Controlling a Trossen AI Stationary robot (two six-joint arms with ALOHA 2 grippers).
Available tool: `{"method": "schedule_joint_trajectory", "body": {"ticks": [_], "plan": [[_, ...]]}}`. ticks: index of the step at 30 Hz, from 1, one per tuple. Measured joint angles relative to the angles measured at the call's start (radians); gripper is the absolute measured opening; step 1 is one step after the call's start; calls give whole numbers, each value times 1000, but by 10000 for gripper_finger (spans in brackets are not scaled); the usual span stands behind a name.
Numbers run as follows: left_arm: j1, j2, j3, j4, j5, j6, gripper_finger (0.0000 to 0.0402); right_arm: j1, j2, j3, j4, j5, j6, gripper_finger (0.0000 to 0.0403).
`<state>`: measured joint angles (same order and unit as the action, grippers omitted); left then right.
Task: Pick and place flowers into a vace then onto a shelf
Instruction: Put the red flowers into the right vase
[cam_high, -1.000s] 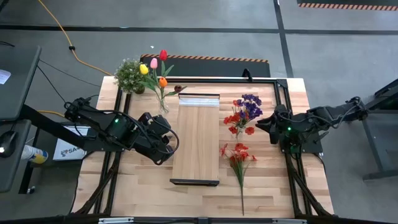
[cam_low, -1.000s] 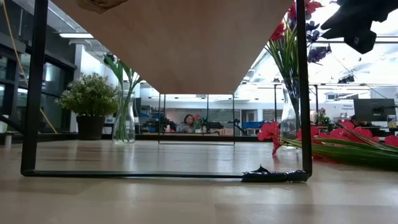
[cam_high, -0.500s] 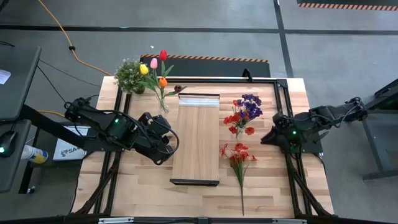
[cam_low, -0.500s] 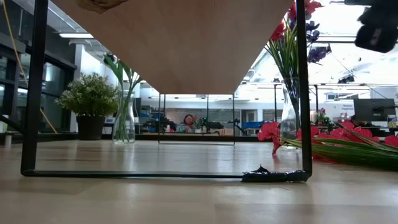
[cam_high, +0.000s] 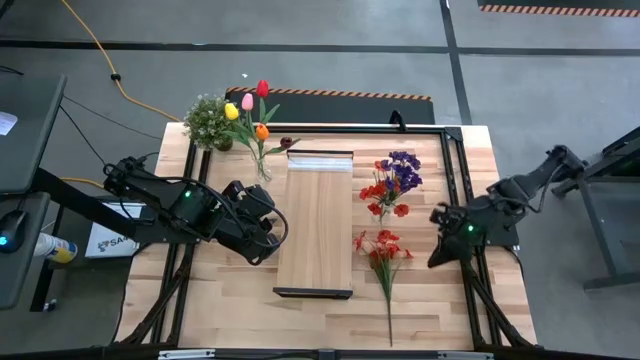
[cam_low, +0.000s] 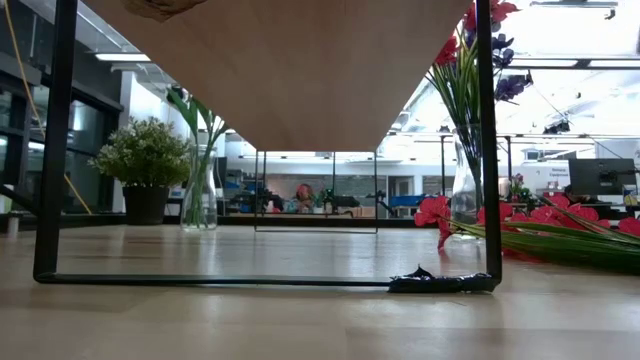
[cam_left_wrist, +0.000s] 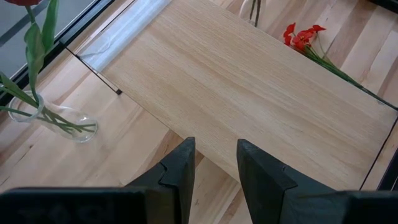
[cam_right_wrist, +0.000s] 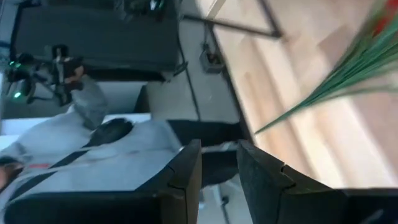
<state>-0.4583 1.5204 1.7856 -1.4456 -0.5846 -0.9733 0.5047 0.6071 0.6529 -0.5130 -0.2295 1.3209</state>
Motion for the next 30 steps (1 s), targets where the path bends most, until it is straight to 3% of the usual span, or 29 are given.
{"method": "schedule_joint_trajectory", "body": {"ticks": [7, 17, 30], "plan": [[0, 0, 0, -3, 0, 0, 152, 221, 93, 0, 135, 109, 167, 94], [0, 0, 0, -25, 0, 0, 152, 517, 243, 0, 371, 459, 309, 94], [0, 0, 0, -24, 17, 0, 152, 613, 557, 0, 884, 628, 237, 94]]}}
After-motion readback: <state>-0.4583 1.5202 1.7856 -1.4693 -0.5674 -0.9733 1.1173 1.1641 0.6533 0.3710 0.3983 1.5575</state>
